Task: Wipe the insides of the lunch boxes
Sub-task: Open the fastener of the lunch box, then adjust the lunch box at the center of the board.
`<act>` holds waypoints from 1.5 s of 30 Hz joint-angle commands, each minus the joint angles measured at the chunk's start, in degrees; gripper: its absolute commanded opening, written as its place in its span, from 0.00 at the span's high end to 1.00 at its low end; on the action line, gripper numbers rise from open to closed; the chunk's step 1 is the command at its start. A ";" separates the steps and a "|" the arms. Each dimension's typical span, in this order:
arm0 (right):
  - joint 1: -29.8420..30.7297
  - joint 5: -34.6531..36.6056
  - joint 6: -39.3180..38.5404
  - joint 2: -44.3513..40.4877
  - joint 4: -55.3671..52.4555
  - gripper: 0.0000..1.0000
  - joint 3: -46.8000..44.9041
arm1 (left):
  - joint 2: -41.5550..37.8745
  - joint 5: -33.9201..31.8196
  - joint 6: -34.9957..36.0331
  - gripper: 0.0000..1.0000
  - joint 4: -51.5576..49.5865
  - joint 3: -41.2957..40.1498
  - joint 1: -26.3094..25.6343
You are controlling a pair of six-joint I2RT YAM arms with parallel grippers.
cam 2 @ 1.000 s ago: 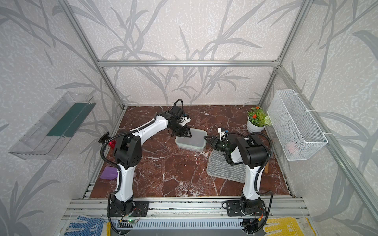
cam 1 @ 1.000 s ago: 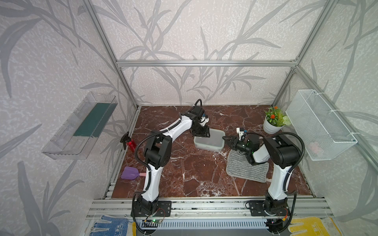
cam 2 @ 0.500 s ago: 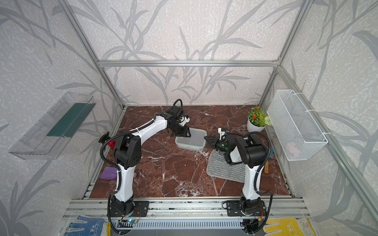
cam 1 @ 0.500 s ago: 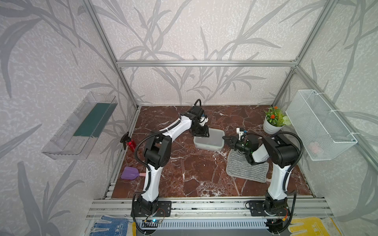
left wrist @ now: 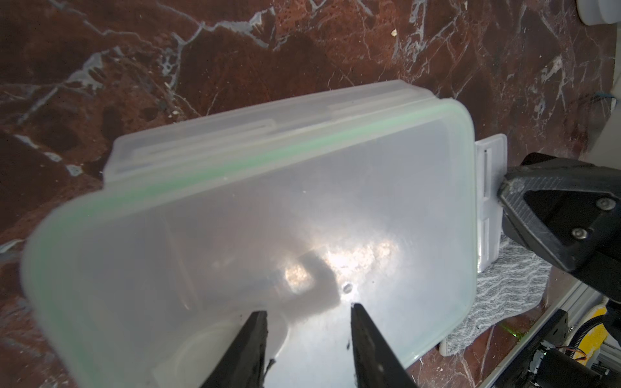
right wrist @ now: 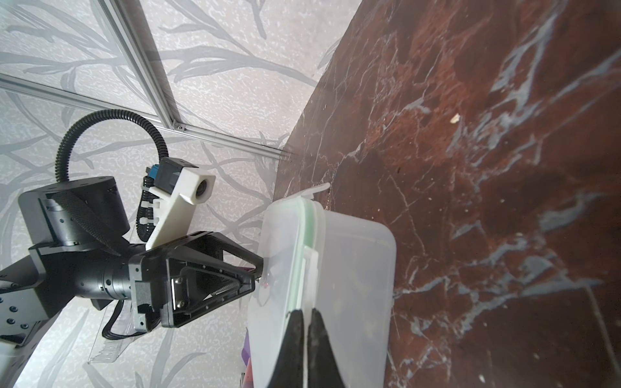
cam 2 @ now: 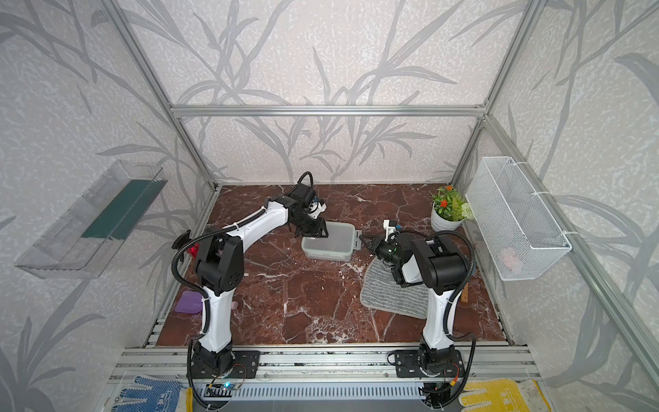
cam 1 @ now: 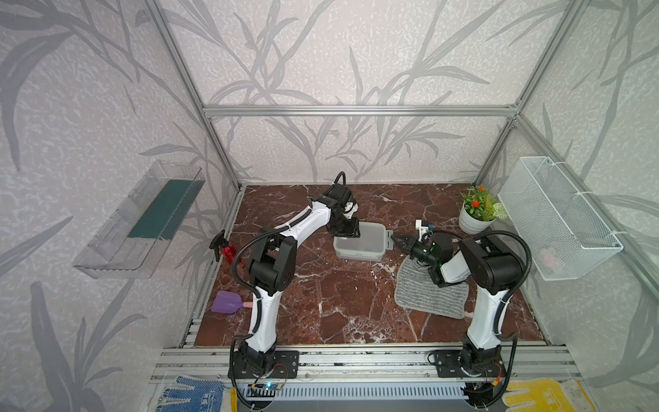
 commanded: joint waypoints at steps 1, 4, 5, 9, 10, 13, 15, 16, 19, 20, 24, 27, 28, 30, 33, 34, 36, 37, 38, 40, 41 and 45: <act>3.08 -5.25 -1.27 -2.95 3.76 1.00 0.21 | 10.12 -3.47 -0.46 0.58 -8.09 -7.07 -1.70; 3.04 -5.47 -0.83 -4.12 3.44 0.98 0.68 | 9.38 -3.38 -0.85 0.57 -8.12 -7.13 -1.75; 3.04 -5.52 -0.83 -4.74 3.13 0.98 0.80 | 8.92 -3.29 -1.09 0.58 -8.04 -7.20 -1.80; 3.05 -6.19 -2.15 -7.42 -1.63 0.95 2.20 | 6.68 -3.16 -1.81 0.58 -8.13 -6.90 -1.75; 3.04 -6.16 -2.60 -8.18 -3.04 0.94 2.51 | 6.17 -3.01 -1.90 0.57 -8.15 -6.68 -1.74; 3.04 -6.59 -4.84 -10.32 -8.86 0.89 4.10 | 5.00 -2.40 -2.26 0.57 -8.46 -5.74 -1.79; 3.04 -6.76 -5.99 -11.25 -11.05 0.89 5.00 | 4.47 -2.44 -2.52 0.57 -8.76 -5.06 -1.90; 3.08 -6.84 -6.16 -11.68 -11.78 0.89 5.42 | 4.07 -2.52 -2.61 0.57 -8.86 -4.88 -1.90; 3.05 -7.03 -7.07 -13.14 -15.11 0.86 6.72 | 2.75 -2.73 -3.05 0.56 -8.90 -4.23 -1.91; 3.04 -7.08 -7.58 -13.65 -16.24 0.84 6.96 | 2.35 -2.81 -3.20 0.56 -9.03 -3.89 -1.90; 3.04 -6.81 -10.80 -16.48 -24.00 0.68 7.95 | 0.05 -2.93 -3.58 0.53 -9.84 -1.29 -1.96; 3.29 -5.96 -14.99 -22.34 -33.15 0.57 8.31 | -1.41 -3.76 -3.29 0.50 -11.08 2.19 -1.98; 3.58 -5.02 -17.33 -24.75 -39.18 0.53 8.42 | -1.56 -4.16 -2.90 0.50 -12.07 4.05 -1.97; 4.90 -1.91 -24.01 -29.94 -52.59 0.45 9.62 | -1.46 -4.98 -1.93 0.48 -13.86 8.10 -1.84; 8.60 7.12 -34.96 -36.82 -74.60 0.41 13.57 | 0.20 -6.33 -0.25 0.45 -16.60 15.39 -1.50; 9.52 8.56 -35.91 -38.56 -78.13 0.41 13.76 | 1.35 -6.44 0.48 0.44 -17.82 18.40 -1.07; 10.11 9.78 -34.16 -40.81 -80.39 0.41 12.30 | 4.09 -6.89 1.52 0.43 -20.72 24.58 -0.39; 10.37 9.99 -32.97 -41.54 -80.57 0.41 11.19 | 5.63 -7.16 2.10 0.43 -22.16 28.03 0.04; 10.73 10.51 -32.06 -42.02 -80.95 0.41 10.29 | 6.87 -7.59 2.53 0.43 -23.02 30.50 0.47; 12.18 12.18 -30.12 -42.20 -81.68 0.41 8.65 | 9.27 -9.13 3.26 0.42 -24.38 34.81 1.71; 13.08 12.68 -29.22 -41.91 -81.52 0.41 8.04 | 10.24 -9.33 3.47 0.42 -24.80 36.04 2.55; 16.23 15.09 -24.93 -39.21 -79.66 0.28 6.69 | 12.82 -7.39 4.55 0.42 -24.44 37.04 6.71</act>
